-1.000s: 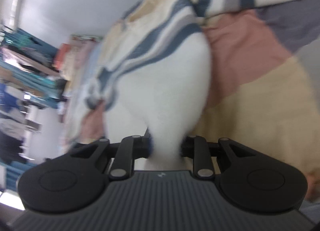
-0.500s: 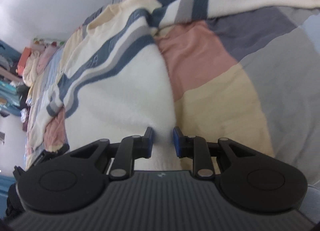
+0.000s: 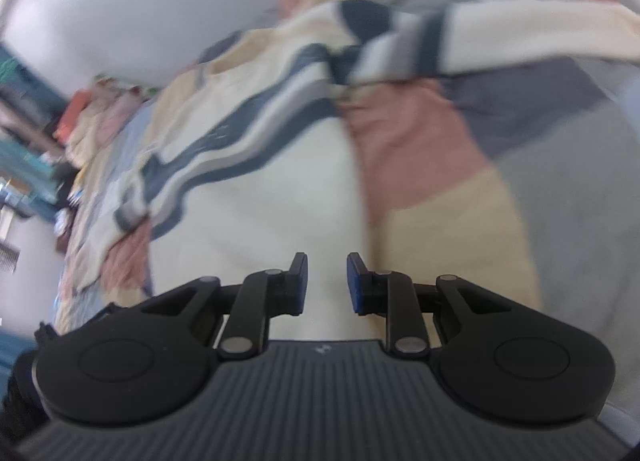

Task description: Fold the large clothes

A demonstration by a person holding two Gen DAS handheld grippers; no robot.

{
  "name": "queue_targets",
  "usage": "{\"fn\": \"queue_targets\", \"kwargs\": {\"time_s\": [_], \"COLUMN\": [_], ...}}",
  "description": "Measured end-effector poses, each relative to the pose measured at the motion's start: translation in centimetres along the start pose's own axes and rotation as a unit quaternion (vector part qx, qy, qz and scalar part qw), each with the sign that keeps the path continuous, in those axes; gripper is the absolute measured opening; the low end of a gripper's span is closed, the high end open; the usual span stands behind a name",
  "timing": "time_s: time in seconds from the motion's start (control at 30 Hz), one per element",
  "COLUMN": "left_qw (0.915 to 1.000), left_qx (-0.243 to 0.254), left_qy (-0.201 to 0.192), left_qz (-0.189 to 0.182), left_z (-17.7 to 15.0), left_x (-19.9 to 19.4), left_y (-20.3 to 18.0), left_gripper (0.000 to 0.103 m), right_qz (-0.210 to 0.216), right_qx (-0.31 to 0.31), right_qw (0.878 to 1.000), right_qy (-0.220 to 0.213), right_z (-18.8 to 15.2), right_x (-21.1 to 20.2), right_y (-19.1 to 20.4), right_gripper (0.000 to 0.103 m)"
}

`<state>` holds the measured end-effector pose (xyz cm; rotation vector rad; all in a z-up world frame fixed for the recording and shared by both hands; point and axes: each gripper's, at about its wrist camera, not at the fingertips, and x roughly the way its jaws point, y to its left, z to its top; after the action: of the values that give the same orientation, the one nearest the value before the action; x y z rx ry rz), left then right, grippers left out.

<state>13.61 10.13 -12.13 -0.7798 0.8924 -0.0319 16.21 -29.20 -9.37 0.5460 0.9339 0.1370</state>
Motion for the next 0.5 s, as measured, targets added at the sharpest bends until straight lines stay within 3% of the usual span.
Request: {"fn": "queue_targets", "kwargs": {"time_s": [0.17, 0.33, 0.5], "left_qw": [0.9988, 0.9984, 0.9977], "left_qx": [0.043, 0.046, 0.037], "left_qy": [-0.008, 0.013, 0.051], "left_qz": [0.023, 0.03, 0.024], "left_z": [-1.2, -2.6, -4.0], "left_x": [-0.8, -0.9, -0.5], "left_y": [-1.4, -1.7, -2.2], "left_gripper": [0.072, 0.071, 0.07], "right_qz": [0.041, 0.051, 0.076], "right_qx": [-0.021, -0.071, -0.072], "right_qw": [0.999, 0.996, 0.994], "right_qy": [0.016, 0.003, 0.007], "right_z": [-0.1, 0.6, 0.7], "right_x": [3.9, 6.5, 7.3], "right_y": [2.4, 2.3, 1.0], "right_gripper": [0.026, 0.025, 0.024]}}
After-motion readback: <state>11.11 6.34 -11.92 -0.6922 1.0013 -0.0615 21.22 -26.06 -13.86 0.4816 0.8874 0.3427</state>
